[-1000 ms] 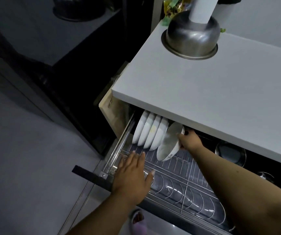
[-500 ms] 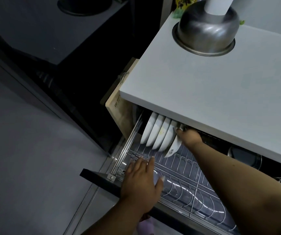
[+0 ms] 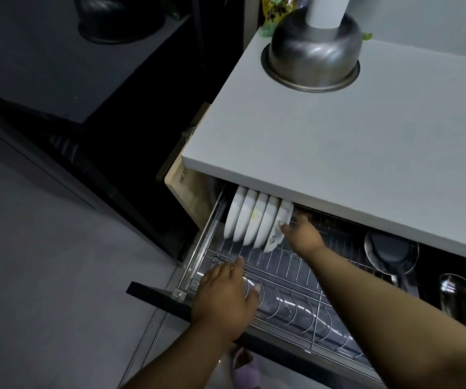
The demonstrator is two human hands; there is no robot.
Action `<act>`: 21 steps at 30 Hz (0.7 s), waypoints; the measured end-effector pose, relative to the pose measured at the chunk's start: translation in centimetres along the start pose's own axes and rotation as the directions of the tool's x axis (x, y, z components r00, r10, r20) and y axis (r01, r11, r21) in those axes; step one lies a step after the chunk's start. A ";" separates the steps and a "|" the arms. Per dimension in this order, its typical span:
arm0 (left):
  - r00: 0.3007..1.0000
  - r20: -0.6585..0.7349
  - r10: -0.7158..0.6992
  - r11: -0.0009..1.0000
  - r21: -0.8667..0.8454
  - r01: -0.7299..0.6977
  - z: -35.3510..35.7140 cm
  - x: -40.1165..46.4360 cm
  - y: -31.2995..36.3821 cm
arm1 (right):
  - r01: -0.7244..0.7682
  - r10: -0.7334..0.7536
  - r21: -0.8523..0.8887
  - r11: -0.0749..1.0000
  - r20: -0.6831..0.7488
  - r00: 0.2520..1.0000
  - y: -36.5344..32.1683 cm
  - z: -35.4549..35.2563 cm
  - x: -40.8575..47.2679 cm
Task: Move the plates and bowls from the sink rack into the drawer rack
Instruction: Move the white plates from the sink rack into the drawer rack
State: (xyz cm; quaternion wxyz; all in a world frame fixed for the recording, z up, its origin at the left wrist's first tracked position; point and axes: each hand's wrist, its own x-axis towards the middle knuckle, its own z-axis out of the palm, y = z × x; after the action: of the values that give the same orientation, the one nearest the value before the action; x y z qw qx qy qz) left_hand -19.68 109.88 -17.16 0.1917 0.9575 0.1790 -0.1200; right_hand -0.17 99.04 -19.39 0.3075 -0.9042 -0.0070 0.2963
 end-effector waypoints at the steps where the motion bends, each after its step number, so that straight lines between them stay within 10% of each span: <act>1: 1.000 0.009 -0.011 1.000 -0.007 0.011 0.0 0.0 0.1 | 0.022 -0.022 0.024 0.999 0.010 1.000 0.5 -0.1 -1.3; 9: 0.983 0.184 -0.028 1.000 0.007 0.028 -0.8 0.7 2.9 | 0.098 -0.095 0.100 0.990 -0.034 0.995 6.4 -5.1 -10.5; 21: 0.913 0.092 0.398 0.917 -0.075 -0.392 -1.6 1.2 25.6 | 0.093 0.022 0.229 0.969 -0.455 0.890 18.3 -20.4 -20.3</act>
State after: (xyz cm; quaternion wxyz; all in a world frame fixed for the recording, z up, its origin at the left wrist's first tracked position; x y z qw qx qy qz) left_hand -8.37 88.81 -7.79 0.2476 0.9605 -0.0255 -0.1241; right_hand -8.93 69.00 -5.89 0.4149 -0.9032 0.0848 0.0699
